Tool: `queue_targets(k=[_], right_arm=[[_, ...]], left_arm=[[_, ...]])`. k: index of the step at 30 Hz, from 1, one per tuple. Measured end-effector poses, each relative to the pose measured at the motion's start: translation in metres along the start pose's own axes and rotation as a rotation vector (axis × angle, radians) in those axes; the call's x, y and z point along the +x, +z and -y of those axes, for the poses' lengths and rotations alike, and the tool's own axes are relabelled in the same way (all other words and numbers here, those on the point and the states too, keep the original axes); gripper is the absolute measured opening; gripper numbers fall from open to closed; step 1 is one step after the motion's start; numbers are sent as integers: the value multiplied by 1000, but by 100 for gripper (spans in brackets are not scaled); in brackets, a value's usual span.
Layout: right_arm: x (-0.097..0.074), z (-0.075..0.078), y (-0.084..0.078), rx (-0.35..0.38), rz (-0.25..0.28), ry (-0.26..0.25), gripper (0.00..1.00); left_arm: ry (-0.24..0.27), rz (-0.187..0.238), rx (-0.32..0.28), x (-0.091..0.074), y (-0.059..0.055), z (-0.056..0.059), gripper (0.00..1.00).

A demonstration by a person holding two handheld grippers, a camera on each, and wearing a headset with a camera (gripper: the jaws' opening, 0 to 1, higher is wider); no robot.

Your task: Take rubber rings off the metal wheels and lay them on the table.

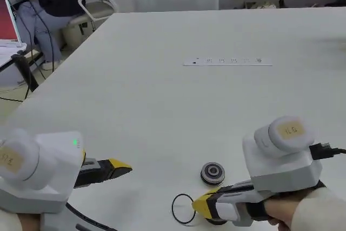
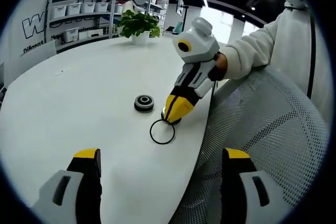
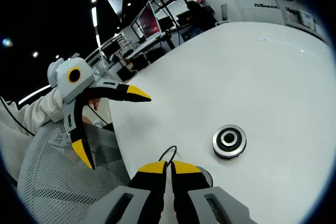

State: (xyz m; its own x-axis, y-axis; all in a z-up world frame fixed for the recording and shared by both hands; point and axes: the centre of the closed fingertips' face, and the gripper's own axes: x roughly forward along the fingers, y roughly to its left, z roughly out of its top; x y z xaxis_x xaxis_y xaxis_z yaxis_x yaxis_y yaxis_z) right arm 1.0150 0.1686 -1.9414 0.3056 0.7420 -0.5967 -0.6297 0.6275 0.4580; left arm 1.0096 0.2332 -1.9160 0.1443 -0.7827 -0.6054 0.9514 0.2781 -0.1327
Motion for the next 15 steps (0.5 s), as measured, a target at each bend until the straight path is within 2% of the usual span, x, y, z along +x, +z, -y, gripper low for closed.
queue_targets(k=[3,9,15], right_arm=[[0,1,1,-20,1,-8,6],[-2,4,2,-60,-7,-29,9],[-10,7,14,-83,33,-44,10]], left_arm=[[0,-5,0,0,0,0,94],[-2,-1,-1,0,0,1,94],[7,21,-6,-1,4,-1,93]])
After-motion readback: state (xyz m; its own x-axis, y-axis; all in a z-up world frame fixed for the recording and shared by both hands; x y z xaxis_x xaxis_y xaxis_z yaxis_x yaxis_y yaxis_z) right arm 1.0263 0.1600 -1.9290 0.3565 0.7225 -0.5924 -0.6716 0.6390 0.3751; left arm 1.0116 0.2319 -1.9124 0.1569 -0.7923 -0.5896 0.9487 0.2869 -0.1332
